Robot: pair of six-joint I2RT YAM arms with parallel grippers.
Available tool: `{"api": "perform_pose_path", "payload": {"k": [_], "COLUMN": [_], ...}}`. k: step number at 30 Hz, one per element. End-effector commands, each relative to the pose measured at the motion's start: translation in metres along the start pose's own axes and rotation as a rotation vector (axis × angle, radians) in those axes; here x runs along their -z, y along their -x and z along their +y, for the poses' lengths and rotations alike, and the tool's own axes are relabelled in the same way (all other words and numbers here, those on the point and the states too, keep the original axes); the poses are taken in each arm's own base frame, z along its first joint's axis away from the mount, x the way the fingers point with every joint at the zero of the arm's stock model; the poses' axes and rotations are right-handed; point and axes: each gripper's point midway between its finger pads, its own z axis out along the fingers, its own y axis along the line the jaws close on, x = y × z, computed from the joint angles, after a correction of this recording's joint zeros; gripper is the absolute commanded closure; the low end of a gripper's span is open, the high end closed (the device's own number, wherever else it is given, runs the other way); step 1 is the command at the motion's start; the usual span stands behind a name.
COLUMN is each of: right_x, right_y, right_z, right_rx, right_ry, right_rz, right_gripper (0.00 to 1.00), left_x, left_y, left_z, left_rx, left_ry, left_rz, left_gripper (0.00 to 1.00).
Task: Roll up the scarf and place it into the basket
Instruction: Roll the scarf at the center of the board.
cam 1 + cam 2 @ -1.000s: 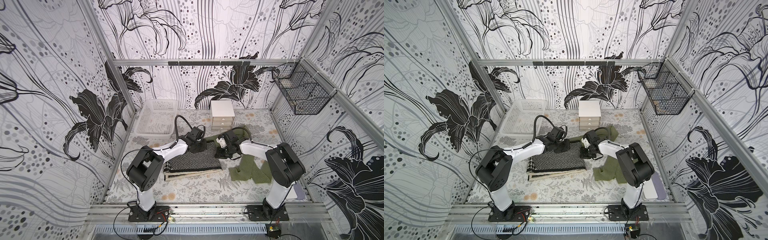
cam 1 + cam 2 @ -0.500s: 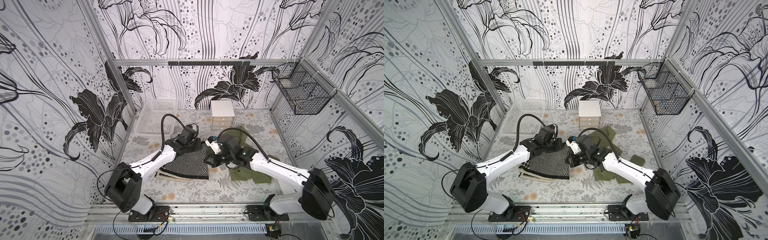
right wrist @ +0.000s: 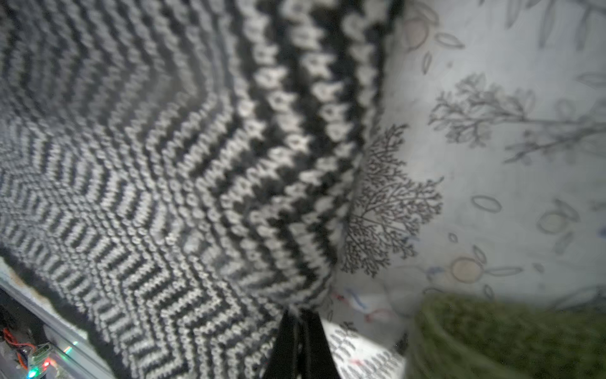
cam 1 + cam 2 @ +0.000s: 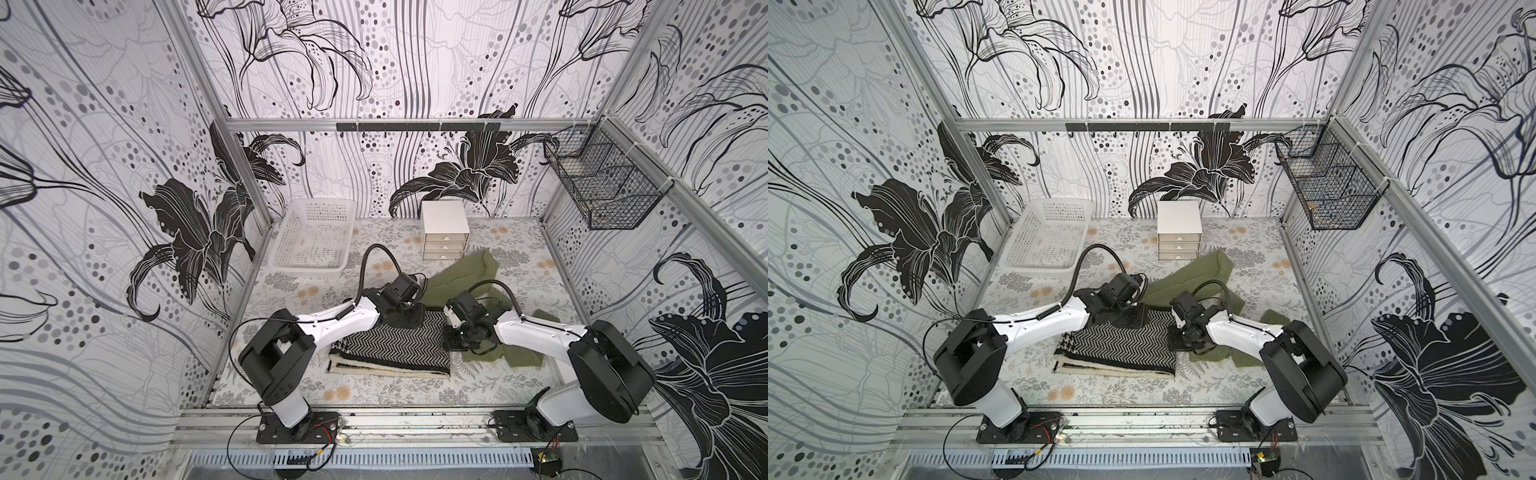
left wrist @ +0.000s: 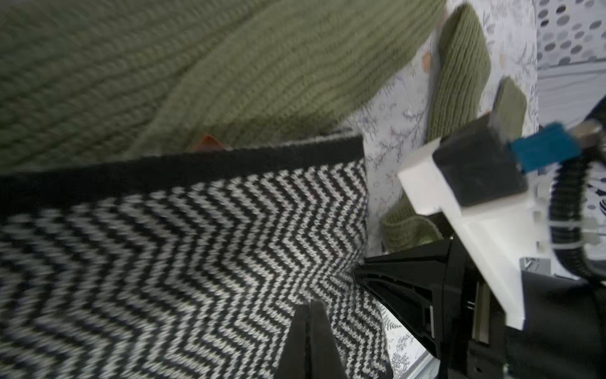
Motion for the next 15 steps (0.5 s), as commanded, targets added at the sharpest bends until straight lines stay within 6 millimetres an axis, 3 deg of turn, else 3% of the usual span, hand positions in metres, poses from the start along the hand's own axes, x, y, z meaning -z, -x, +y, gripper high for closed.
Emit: {"api": "perform_pose_path", "payload": {"k": [1, 7, 15], "right_x": [0.001, 0.014, 0.026], "right_y": [0.0, 0.025, 0.05], "right_z": [-0.027, -0.038, -0.016], "right_rx": [-0.04, -0.036, 0.009], "right_ry": [-0.108, -0.094, -0.01], "right_rz": [0.007, -0.007, -0.017], "right_gripper": [1.0, 1.0, 1.0], "left_x": [-0.01, -0.035, -0.07], "left_y": [0.005, 0.005, 0.028], "left_z": [-0.027, -0.031, -0.043], "left_rx": [-0.007, 0.002, 0.006], "left_ry": [-0.097, -0.108, -0.174], "left_rz": [0.004, 0.009, -0.055], "left_gripper": [1.0, 1.0, 1.0]}}
